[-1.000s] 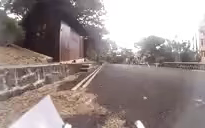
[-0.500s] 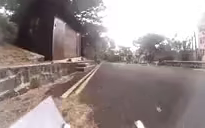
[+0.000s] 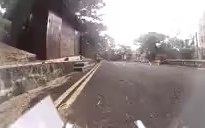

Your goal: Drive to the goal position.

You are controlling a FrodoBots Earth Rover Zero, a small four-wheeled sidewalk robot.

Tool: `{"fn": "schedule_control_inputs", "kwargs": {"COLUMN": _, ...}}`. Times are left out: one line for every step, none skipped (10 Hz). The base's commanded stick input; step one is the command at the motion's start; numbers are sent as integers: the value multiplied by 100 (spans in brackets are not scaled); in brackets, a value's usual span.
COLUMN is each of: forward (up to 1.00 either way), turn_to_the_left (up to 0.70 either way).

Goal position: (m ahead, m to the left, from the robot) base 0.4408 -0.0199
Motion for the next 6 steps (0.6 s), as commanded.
{"fn": "schedule_control_inputs", "kwargs": {"forward": 100, "turn_to_the_left": -22}}
{"fn": "schedule_control_inputs", "kwargs": {"forward": 100, "turn_to_the_left": -15}}
{"fn": "schedule_control_inputs", "kwargs": {"forward": 100, "turn_to_the_left": -9}}
{"fn": "schedule_control_inputs", "kwargs": {"forward": 100, "turn_to_the_left": 0}}
{"fn": "schedule_control_inputs", "kwargs": {"forward": 100, "turn_to_the_left": 0}}
{"fn": "schedule_control_inputs", "kwargs": {"forward": 100, "turn_to_the_left": -20}}
